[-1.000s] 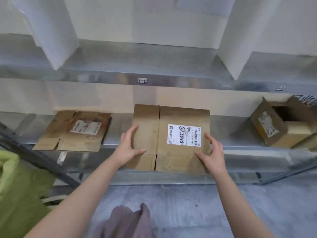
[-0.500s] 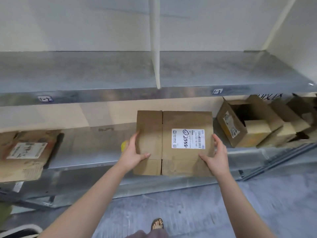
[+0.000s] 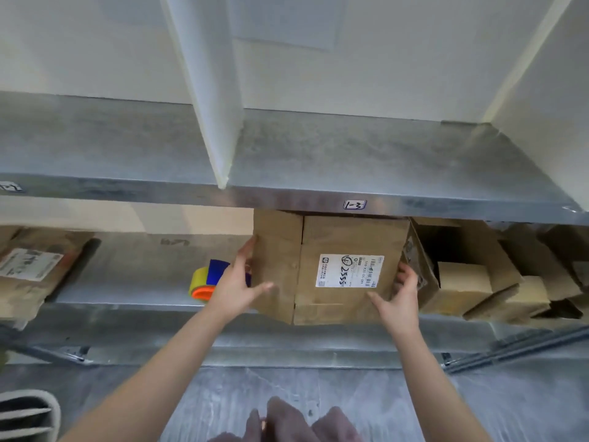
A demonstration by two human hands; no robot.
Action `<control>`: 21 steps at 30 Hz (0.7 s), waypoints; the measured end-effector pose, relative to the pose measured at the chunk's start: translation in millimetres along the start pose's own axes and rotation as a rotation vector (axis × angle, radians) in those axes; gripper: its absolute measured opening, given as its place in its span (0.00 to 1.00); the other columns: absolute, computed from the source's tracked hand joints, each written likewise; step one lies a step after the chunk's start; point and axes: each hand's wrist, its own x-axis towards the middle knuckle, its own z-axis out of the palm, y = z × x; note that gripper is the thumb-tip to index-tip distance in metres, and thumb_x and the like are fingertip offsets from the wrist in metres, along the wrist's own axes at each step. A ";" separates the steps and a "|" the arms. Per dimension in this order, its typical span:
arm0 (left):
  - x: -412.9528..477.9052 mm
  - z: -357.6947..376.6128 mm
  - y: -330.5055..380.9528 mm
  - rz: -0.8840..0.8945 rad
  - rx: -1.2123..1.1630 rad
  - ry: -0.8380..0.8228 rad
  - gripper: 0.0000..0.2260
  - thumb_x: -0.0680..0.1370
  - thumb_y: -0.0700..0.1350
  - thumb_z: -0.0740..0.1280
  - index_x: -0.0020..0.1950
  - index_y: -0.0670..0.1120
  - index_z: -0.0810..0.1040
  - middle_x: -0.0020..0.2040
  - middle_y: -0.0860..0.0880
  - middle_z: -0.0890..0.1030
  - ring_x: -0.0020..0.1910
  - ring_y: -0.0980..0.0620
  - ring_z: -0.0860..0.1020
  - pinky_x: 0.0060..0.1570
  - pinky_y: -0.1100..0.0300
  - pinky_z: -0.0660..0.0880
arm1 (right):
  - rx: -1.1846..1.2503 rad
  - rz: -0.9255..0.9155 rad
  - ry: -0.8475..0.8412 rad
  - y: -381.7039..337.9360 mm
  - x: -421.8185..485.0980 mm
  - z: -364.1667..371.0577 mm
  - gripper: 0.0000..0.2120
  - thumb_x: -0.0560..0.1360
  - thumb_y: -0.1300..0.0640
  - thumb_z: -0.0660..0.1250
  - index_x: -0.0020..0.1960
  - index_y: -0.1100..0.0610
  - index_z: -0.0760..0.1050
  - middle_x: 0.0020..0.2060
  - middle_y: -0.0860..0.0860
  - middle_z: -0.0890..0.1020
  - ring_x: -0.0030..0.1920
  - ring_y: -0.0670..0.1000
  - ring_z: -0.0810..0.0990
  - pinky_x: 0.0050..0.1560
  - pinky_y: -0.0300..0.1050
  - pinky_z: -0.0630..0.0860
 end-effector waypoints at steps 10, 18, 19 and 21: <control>-24.9 52.6 36.2 -0.050 -0.376 -0.284 0.52 0.69 0.39 0.77 0.73 0.71 0.43 0.76 0.61 0.51 0.73 0.54 0.59 0.61 0.59 0.71 | 0.040 -0.058 -0.156 21.9 15.7 -10.4 0.39 0.70 0.58 0.76 0.74 0.52 0.60 0.68 0.52 0.73 0.67 0.51 0.73 0.65 0.44 0.71; -24.6 71.5 56.2 0.030 -0.212 0.158 0.37 0.71 0.51 0.75 0.71 0.66 0.56 0.70 0.61 0.66 0.70 0.56 0.67 0.66 0.45 0.71 | 0.131 -0.023 -0.246 23.8 17.8 -27.7 0.33 0.72 0.53 0.74 0.69 0.49 0.60 0.68 0.50 0.71 0.68 0.51 0.71 0.66 0.46 0.71; -23.6 70.3 57.4 0.057 -0.204 0.163 0.36 0.72 0.48 0.74 0.70 0.68 0.55 0.69 0.62 0.66 0.70 0.56 0.67 0.66 0.46 0.72 | 0.174 -0.038 -0.261 16.9 18.4 -31.3 0.35 0.72 0.54 0.74 0.71 0.47 0.57 0.68 0.47 0.70 0.67 0.48 0.71 0.66 0.45 0.71; -24.1 67.2 58.8 0.093 -0.175 0.178 0.35 0.75 0.48 0.72 0.69 0.71 0.54 0.71 0.59 0.65 0.70 0.56 0.67 0.66 0.47 0.71 | 0.186 -0.094 -0.301 2.1 19.9 -37.7 0.40 0.73 0.53 0.74 0.75 0.43 0.53 0.67 0.40 0.67 0.64 0.40 0.70 0.63 0.34 0.69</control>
